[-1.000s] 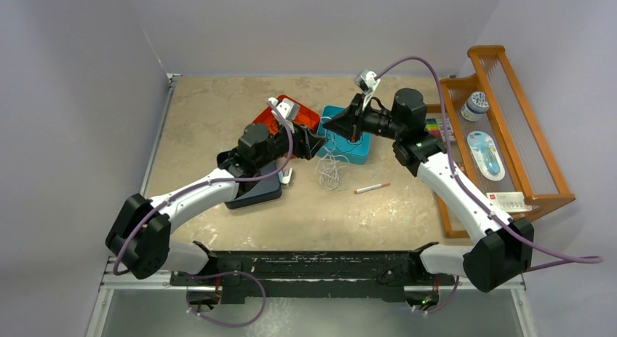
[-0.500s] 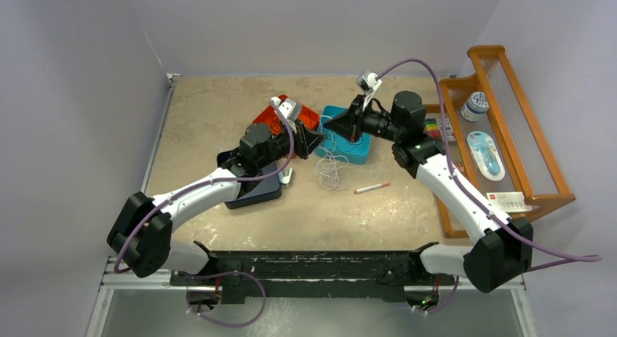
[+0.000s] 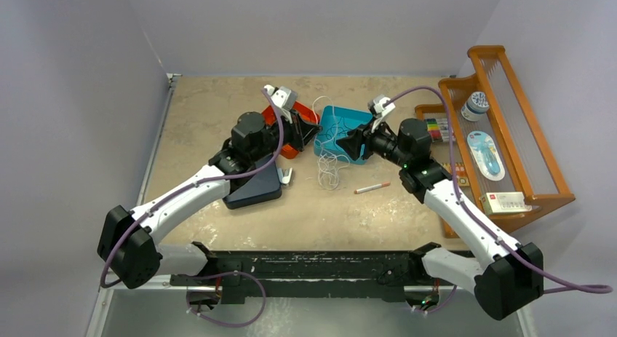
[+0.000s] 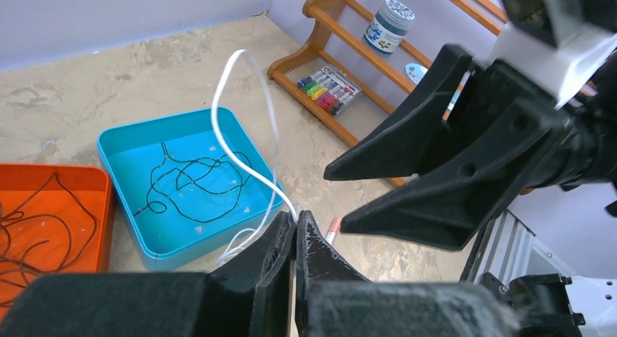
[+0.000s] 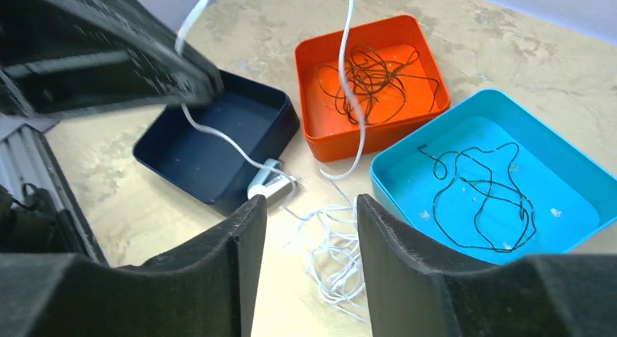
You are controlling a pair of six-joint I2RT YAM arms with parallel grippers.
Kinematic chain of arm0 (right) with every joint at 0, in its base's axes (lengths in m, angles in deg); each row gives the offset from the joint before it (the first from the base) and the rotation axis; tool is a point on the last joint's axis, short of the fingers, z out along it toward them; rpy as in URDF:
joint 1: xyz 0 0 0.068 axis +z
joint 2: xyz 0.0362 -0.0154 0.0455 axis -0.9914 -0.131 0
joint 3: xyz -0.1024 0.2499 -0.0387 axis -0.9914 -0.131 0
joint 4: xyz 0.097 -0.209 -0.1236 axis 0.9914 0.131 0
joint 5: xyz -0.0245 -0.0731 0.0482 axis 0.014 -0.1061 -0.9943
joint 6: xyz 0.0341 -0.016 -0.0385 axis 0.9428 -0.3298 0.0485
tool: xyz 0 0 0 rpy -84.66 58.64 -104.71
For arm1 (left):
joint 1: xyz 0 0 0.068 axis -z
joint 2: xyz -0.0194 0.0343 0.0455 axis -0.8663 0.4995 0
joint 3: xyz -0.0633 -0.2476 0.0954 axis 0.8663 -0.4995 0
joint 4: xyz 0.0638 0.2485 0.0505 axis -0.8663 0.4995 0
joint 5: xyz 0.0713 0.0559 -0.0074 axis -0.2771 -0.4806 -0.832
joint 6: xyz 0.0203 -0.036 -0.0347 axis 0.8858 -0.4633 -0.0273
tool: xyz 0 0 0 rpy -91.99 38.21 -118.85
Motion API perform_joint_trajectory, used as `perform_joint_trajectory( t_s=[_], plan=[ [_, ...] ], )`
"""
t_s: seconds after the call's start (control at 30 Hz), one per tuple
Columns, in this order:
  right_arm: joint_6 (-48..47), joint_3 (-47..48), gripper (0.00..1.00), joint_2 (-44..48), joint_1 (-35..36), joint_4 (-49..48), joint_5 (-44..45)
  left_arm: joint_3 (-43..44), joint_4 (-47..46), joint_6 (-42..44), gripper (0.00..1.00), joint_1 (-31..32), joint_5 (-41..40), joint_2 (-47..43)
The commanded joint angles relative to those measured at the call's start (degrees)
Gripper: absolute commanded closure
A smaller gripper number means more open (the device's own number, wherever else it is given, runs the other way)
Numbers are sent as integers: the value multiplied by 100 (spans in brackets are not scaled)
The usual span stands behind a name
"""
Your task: Untangle the cables
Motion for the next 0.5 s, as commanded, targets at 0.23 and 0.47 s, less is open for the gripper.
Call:
perform_joint_trajectory(
  t_s=[0.23,0.47],
  plan=[
    [-430,-775,33,135,12,-1921,-95,608,612,170,100,28,12,-269],
    [-440,-825,24,-187,11,-2571,-212,854,874,217,100,27,78,-251]
  ],
)
